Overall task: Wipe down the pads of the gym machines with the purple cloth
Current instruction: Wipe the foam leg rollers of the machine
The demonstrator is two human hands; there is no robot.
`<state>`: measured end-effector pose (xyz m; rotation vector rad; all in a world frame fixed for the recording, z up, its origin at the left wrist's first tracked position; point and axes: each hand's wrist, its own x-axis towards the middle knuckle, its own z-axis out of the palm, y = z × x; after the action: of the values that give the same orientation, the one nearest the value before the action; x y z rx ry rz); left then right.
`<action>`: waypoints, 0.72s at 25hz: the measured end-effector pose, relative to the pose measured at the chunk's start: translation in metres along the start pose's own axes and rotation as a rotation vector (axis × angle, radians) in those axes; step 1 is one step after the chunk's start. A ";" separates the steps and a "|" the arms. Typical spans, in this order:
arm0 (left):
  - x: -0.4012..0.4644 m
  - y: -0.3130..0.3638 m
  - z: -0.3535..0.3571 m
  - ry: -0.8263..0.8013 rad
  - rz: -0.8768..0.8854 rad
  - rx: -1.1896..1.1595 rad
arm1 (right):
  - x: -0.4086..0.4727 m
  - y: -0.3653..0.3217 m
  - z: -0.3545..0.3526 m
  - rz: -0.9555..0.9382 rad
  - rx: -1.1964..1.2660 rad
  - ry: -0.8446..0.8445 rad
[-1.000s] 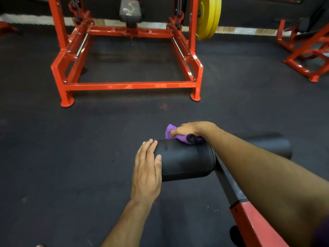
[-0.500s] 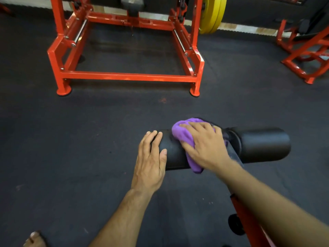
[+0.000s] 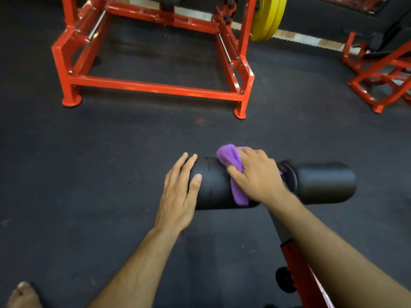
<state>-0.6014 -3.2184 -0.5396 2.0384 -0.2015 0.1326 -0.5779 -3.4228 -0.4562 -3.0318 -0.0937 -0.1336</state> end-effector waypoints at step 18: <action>0.007 -0.010 0.008 0.086 -0.010 0.004 | 0.013 -0.020 0.003 0.024 -0.042 -0.056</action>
<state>-0.5928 -3.2220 -0.5508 2.0325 -0.1374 0.2145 -0.5656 -3.4018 -0.4559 -3.0775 -0.0597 -0.0497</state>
